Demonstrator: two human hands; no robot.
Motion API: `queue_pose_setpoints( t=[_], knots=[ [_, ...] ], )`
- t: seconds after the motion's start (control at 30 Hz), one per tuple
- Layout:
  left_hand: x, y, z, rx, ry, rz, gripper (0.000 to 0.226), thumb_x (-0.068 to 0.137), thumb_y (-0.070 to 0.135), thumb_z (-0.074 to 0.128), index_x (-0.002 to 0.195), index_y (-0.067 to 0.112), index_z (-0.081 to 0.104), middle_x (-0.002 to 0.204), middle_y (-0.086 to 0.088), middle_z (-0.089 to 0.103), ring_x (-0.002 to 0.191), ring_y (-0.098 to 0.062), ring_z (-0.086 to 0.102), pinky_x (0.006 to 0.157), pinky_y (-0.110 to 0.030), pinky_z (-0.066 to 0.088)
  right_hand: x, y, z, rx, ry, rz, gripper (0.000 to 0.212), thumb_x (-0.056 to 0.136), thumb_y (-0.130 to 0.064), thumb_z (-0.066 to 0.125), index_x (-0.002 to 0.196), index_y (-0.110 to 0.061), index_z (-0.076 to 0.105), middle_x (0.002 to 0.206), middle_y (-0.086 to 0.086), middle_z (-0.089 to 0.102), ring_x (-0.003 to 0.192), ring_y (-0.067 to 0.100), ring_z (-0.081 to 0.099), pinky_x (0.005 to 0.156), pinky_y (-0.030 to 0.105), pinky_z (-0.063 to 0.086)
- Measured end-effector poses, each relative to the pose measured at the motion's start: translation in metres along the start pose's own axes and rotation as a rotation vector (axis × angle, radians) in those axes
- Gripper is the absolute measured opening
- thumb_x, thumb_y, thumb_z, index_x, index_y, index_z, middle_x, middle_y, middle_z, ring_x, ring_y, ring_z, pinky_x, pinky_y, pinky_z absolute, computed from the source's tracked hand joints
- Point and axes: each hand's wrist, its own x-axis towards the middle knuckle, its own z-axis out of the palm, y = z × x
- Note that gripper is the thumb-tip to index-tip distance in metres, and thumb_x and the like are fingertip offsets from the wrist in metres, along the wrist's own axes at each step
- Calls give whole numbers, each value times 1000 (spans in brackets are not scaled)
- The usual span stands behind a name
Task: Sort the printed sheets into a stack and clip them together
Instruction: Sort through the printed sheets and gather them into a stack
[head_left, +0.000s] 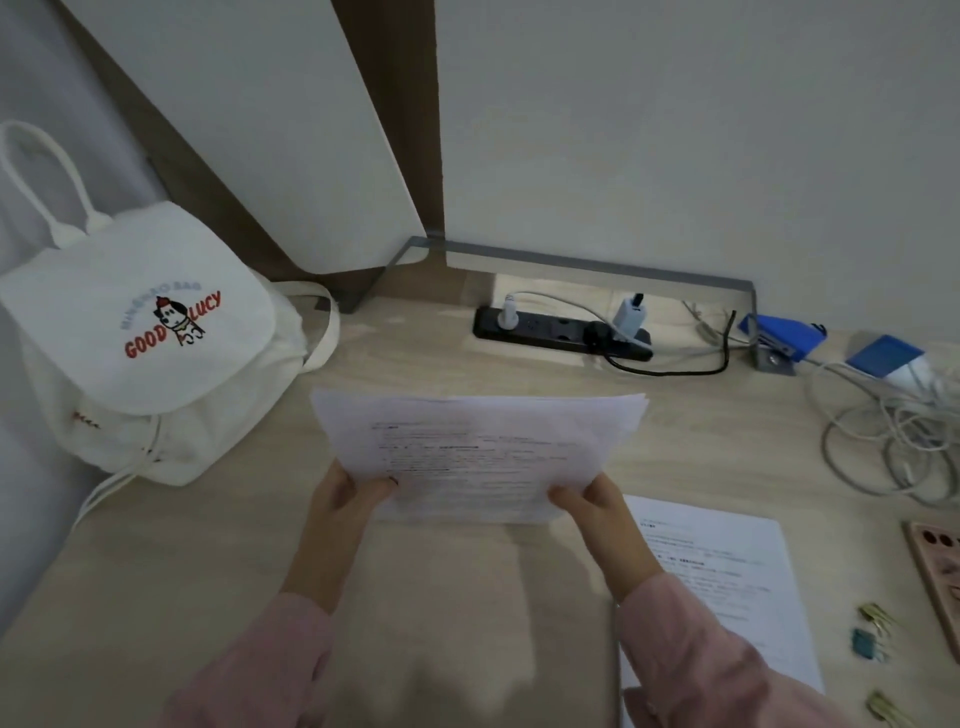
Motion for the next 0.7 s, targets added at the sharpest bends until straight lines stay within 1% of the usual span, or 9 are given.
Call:
queue_pose_setpoints(
  t=[0.07,0.2,0.27,0.37,0.43,0.53,0.57,0.63,0.7],
  knots=[
    [-4,-1,5,-2,4,-6,25,79,-3,61,98,13,63,91,9,67,73,9,62,61,-4,46,-3,1,1,6,20,-5,31,86,3,49,92,-26,59,94,-10,64,97,12,58,84,24,43],
    [-14,-2,9,45,39,28,29,84,-10,51,98,12,62,92,4,66,73,10,61,63,-5,46,-12,0,-10,84,100,-43,32,85,2,50,88,-26,65,85,-17,68,78,-9,61,67,8,48],
    [-20,-6,13,85,38,-5,32,85,-8,51,96,19,62,94,7,66,74,12,60,67,-6,47,-17,7,-14,47,63,-26,33,88,-1,50,90,-32,63,88,-20,67,84,-5,60,74,10,47],
    [-31,-12,25,126,15,-93,35,87,-3,51,91,31,61,92,18,64,75,15,60,68,-6,47,-26,21,-19,-46,-23,66,30,92,-8,48,91,-38,56,98,-21,59,93,-3,54,91,25,42],
    [-39,-11,32,151,16,-110,31,87,1,53,86,31,61,88,17,64,71,13,61,65,-9,46,-32,26,-28,-47,-20,100,22,93,-12,48,100,-30,59,101,-13,63,97,6,59,89,27,45],
    [-51,-6,42,187,3,-140,14,89,8,54,85,20,62,84,4,66,80,-14,62,71,-28,46,-44,30,-52,-18,14,138,19,93,-12,49,104,-18,63,99,-6,67,92,11,63,74,20,49],
    [-56,-5,48,190,-16,-156,11,90,11,54,87,17,62,86,2,66,80,-17,62,70,-30,47,-48,33,-63,-33,30,154,17,92,-11,49,100,-13,64,96,0,69,87,13,63,72,21,49],
    [-66,-10,60,205,-64,-210,10,90,14,54,94,16,63,90,-1,68,81,-18,64,69,-30,50,-57,42,-85,-76,76,191,17,91,-9,50,95,4,60,95,27,64,79,22,59,72,31,46],
    [-77,-19,78,232,-116,-266,11,90,15,54,96,14,63,91,-1,69,81,-18,66,67,-29,50,-66,54,-109,-88,104,232,20,90,-7,50,97,11,55,101,34,60,82,30,61,75,41,47]
  ],
)
